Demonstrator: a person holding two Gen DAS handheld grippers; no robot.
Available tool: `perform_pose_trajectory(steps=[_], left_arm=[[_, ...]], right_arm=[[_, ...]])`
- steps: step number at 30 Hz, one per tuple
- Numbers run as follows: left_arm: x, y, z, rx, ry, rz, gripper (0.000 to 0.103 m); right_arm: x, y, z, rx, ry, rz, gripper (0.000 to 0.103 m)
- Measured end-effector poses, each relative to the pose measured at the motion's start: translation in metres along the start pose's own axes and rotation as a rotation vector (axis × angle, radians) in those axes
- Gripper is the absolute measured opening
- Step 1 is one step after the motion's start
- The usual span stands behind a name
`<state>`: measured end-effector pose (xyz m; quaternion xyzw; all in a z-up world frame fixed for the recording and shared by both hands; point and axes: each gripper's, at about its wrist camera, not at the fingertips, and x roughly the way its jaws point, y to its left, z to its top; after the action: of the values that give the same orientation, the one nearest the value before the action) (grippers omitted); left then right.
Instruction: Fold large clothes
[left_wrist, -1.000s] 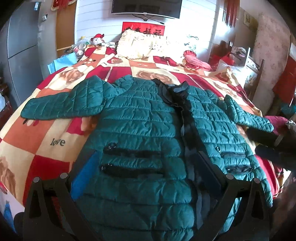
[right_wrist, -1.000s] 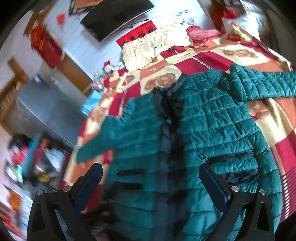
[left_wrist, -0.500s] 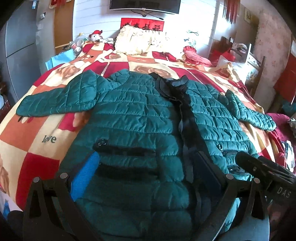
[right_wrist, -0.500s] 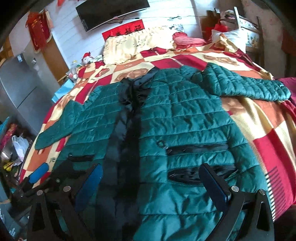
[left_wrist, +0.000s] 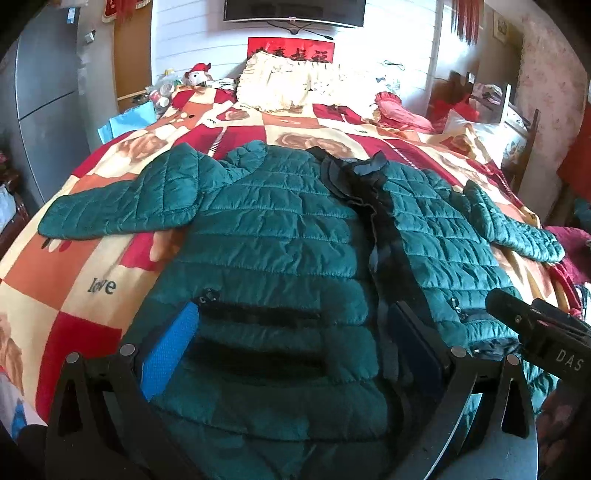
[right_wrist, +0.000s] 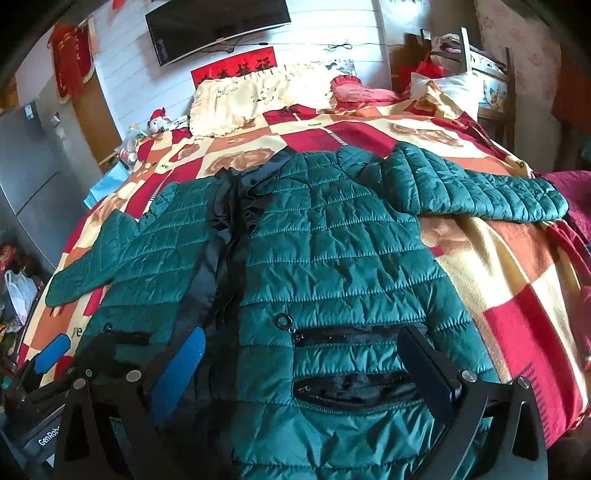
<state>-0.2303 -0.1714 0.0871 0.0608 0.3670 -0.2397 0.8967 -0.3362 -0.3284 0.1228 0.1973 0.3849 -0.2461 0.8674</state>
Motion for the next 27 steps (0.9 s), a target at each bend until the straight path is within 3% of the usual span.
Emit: perform_pose_trajectory(steps=[13,27], left_arm=[[0.012,0.012,0.024,-0.016,-0.003,0.059,0.102],[0.023,0.007,0.031,-0.028,0.012,0.052,0.102]], right_arm=[[0.015,0.006,0.021,-0.007,0.015,-0.007,0.103],[0.029,0.007,0.036,0.020,0.039,0.016,0.103]])
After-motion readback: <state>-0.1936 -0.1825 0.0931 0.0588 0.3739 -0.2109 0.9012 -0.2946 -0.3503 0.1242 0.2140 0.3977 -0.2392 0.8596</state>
